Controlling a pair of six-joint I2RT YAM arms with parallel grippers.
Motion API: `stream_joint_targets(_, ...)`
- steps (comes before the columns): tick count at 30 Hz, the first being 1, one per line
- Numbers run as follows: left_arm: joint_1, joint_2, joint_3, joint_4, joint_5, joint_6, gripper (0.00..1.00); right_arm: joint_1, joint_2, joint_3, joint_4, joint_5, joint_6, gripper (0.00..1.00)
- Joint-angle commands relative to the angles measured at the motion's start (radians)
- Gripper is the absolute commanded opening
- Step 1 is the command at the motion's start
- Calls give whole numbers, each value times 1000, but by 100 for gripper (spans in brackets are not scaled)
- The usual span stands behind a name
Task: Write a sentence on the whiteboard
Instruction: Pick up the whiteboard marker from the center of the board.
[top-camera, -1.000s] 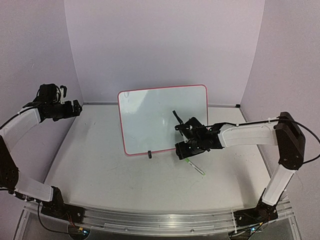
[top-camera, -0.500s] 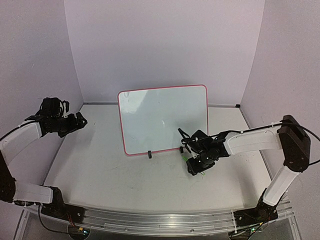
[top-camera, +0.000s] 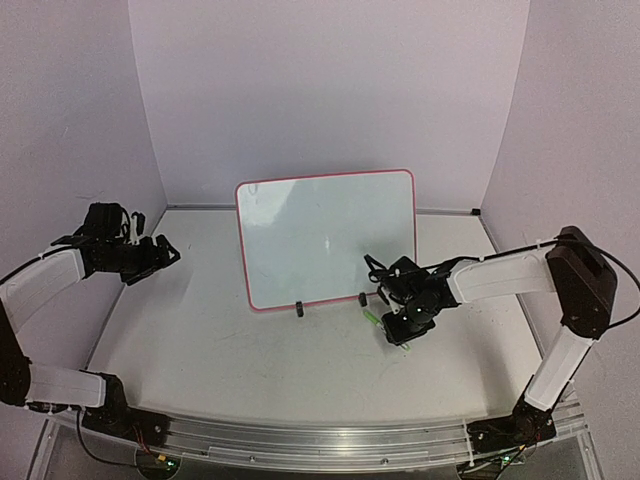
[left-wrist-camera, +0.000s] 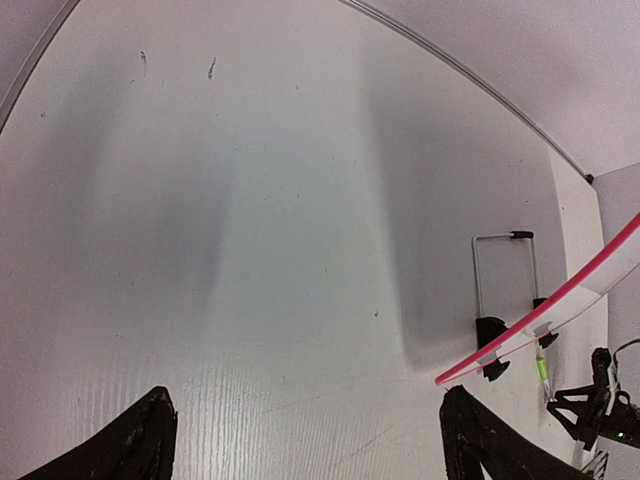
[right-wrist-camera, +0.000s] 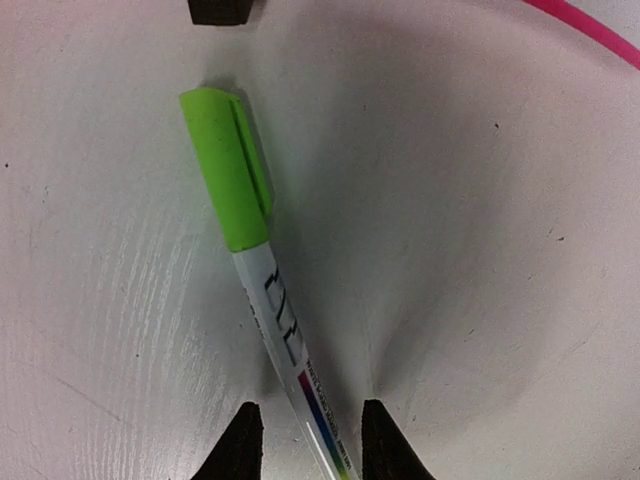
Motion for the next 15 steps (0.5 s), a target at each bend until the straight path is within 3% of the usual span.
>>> stream_joint_targets(1,-17,-19,-1,-7,66,21,90,-2,34,11,-17,19,-11,26)
stream_joint_targets(6,-52,-15,-1,-25,92,32,89,-1,61,11,-19,35,-24,22)
stream_joint_targets(11,-122,-31,-10,-34,94,-8,85,1,74,24,-19,49,-39,2)
stream_joint_targets(15,-203,-115,-32,-35,82,-94,84,8,14,27,-23,70,-52,0)
